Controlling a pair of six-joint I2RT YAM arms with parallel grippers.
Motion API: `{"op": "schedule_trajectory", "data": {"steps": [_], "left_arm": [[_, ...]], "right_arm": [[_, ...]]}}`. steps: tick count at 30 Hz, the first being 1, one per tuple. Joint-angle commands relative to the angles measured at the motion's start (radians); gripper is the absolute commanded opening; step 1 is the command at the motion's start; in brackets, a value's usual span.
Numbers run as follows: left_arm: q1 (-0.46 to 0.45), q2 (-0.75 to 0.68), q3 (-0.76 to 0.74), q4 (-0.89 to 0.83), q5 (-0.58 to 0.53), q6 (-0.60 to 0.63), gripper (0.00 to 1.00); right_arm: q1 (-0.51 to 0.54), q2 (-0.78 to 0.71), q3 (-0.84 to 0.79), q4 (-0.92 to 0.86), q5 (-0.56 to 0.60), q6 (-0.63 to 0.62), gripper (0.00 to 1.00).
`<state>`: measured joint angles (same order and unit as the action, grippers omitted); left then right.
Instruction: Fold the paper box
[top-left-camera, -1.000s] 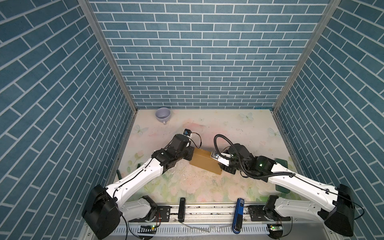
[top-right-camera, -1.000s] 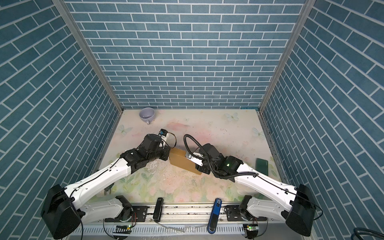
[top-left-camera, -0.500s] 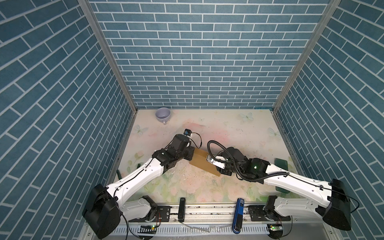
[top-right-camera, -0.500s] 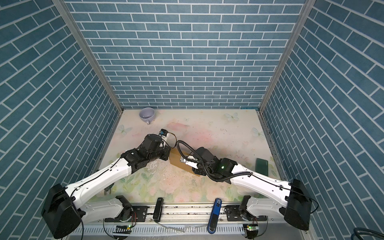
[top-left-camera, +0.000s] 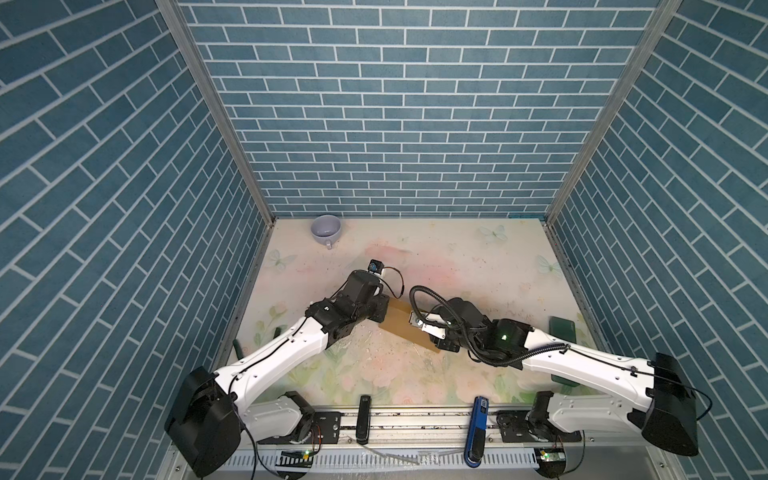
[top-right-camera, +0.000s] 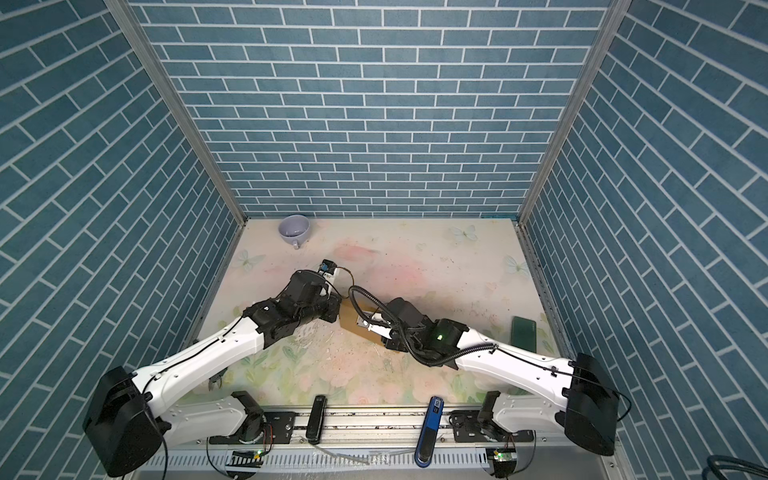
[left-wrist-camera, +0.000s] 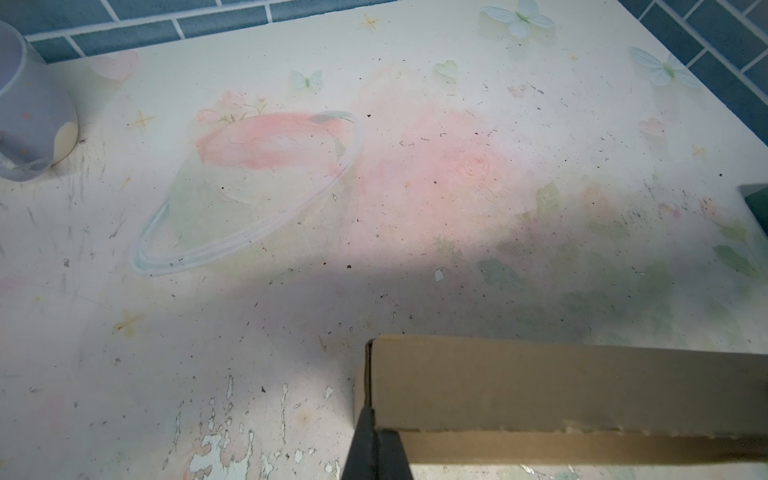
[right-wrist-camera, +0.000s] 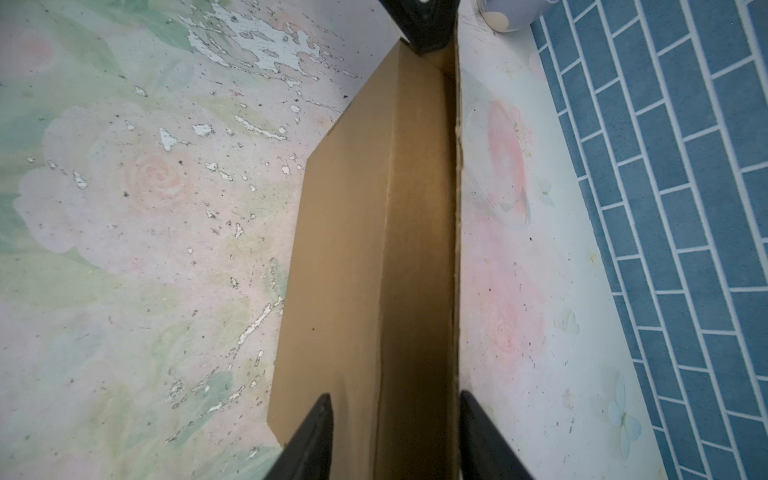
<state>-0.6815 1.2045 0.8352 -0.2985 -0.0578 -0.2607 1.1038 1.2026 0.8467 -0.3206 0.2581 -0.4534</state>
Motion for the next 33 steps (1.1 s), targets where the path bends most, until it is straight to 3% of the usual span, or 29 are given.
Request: {"op": "schedule_trajectory", "data": {"steps": [1,9,33], "left_arm": [[-0.015,0.024,-0.042,-0.111,0.027,-0.012,0.0],[-0.016,0.005,-0.057,-0.11,0.021,-0.015,0.04],[-0.017,-0.063,-0.114,-0.091,0.016,-0.023,0.4]], "right_arm": [[0.012,0.012,-0.029,0.014,0.009,-0.012,0.46],[0.02,0.015,-0.044,0.03,0.021,0.007,0.4],[0.032,0.054,-0.084,0.111,0.072,0.047,0.33]]}}
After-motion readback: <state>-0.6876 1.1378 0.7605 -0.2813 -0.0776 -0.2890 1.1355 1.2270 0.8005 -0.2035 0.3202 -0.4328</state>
